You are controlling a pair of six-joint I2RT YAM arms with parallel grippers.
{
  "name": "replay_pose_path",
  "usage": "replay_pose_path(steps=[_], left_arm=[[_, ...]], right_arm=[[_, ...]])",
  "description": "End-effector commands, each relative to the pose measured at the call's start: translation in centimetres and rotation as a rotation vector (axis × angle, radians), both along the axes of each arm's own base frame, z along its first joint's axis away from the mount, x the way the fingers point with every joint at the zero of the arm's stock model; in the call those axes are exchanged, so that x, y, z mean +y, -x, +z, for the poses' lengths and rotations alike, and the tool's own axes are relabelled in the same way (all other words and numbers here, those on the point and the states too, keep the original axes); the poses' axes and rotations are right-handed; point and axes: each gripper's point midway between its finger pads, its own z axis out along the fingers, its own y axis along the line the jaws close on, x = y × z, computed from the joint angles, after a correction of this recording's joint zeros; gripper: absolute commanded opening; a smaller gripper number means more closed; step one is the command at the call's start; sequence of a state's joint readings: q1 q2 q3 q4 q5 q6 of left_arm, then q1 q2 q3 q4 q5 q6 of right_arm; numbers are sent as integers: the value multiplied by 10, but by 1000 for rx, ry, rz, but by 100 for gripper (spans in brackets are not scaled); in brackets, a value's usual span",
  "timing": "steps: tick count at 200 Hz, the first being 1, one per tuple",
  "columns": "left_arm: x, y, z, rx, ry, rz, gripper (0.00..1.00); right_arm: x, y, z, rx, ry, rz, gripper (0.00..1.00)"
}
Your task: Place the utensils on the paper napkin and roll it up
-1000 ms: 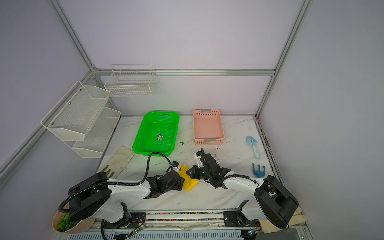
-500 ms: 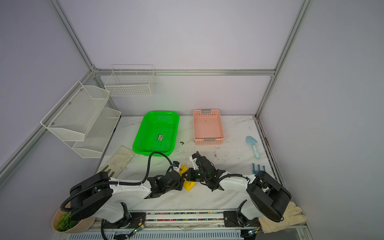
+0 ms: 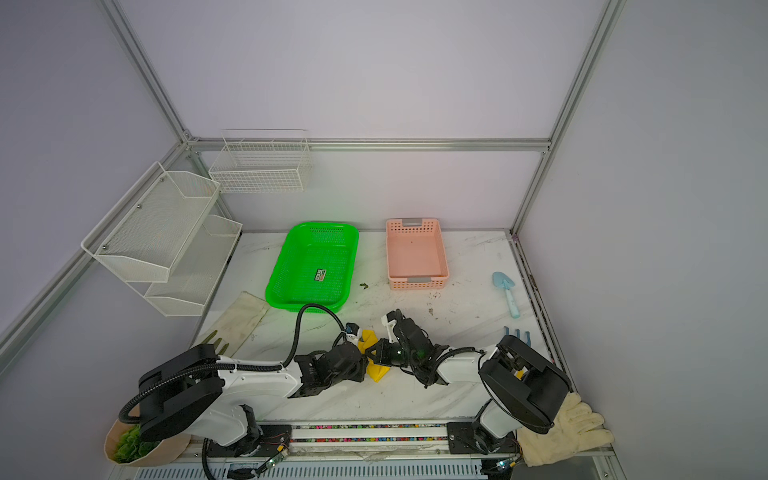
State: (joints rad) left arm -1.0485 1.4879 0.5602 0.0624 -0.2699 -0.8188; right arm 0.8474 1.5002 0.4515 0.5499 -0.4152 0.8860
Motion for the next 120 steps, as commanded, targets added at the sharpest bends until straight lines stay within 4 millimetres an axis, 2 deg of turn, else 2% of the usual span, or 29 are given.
replay_pose_path(steps=[1, 36, 40, 79, 120], left_arm=[[2, -6, 12, -38, 37, 30, 32], [11, -4, 10, -50, 56, 54, 32], [10, -6, 21, -69, 90, 58, 32], [15, -5, 33, -99, 160, 74, 32], [6, -6, 46, -111, 208, 45, 34]], right_arm=[[-2, 24, -15, 67, 18, 57, 0], [-10, 28, -26, 73, 49, 48, 0], [-11, 29, -27, 77, 53, 47, 0], [-16, 30, -32, 70, 74, 44, 0], [-15, 29, -34, 65, 81, 44, 0]])
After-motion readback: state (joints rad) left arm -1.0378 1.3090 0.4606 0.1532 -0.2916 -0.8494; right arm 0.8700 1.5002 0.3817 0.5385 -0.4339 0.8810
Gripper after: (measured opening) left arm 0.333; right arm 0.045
